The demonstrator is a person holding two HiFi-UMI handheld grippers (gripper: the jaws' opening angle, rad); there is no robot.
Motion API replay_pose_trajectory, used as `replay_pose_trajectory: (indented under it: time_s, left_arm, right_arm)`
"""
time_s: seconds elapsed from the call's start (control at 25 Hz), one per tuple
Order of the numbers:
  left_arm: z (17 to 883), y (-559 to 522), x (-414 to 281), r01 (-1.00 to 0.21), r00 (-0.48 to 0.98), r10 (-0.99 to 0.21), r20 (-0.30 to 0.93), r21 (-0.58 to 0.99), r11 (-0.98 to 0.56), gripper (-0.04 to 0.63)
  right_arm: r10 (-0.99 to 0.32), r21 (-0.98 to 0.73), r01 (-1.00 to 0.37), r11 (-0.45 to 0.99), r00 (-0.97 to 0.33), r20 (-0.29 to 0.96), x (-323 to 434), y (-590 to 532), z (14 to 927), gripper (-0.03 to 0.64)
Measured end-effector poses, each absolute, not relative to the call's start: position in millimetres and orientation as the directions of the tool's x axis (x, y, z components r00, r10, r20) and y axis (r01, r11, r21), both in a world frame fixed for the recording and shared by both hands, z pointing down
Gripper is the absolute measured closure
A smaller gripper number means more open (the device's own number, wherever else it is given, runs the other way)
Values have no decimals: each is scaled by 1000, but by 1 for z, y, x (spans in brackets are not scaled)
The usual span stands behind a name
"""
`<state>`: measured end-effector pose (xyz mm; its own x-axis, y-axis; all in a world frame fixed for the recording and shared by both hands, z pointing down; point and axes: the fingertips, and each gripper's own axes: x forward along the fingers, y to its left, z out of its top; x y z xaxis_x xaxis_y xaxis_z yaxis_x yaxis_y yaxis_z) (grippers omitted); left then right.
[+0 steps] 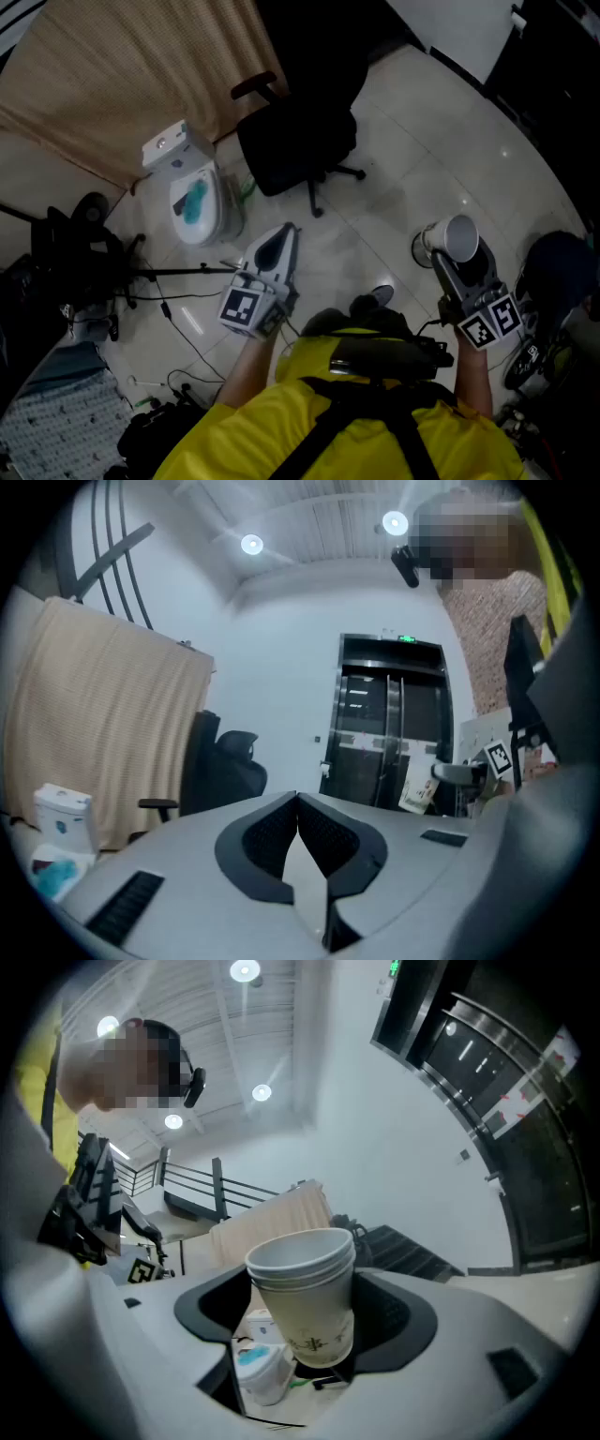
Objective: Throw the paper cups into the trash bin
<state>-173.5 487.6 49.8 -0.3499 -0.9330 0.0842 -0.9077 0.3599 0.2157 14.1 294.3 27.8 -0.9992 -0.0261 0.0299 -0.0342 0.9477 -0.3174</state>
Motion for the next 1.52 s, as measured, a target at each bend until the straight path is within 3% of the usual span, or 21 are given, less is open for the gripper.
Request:
replay_pose_trajectory:
  time_s: [0.08, 0.24, 0.44, 0.64, 0.92, 1.2, 1.52]
  left_arm:
    - [41, 432, -186, -933, -307, -951, 43, 183, 310, 583]
    - [38, 325, -212, -962, -188, -979, 77, 184, 199, 583]
    - [35, 195, -220, -975, 101, -995, 15, 200, -96, 572]
    - [43, 89, -175, -921, 367, -930, 24, 148, -360, 571]
    - [70, 12, -125, -880, 466, -878, 108, 164, -446, 592]
    - [196, -32, -86, -870, 487, -836, 255, 226, -438, 594]
    - [420, -72, -27, -849, 519, -791, 325, 301, -434, 594]
  right_arm:
    - [-52, -284, -57, 957, -998, 24, -2, 247, 23, 272]
    - [-159, -287, -162, 944, -987, 35, -16, 178, 23, 272]
    - [-378, -286, -384, 878, -923, 79, -9, 110, 24, 272]
    - [-581, -260, -587, 767, -807, 105, 42, 63, 24, 272]
    - [-669, -285, -688, 668, -722, 175, 87, 11, 58, 270]
    - [-614, -341, -732, 590, -681, 399, 123, -52, 233, 270]
    - [-496, -332, -780, 530, -603, 625, 150, -100, 558, 270]
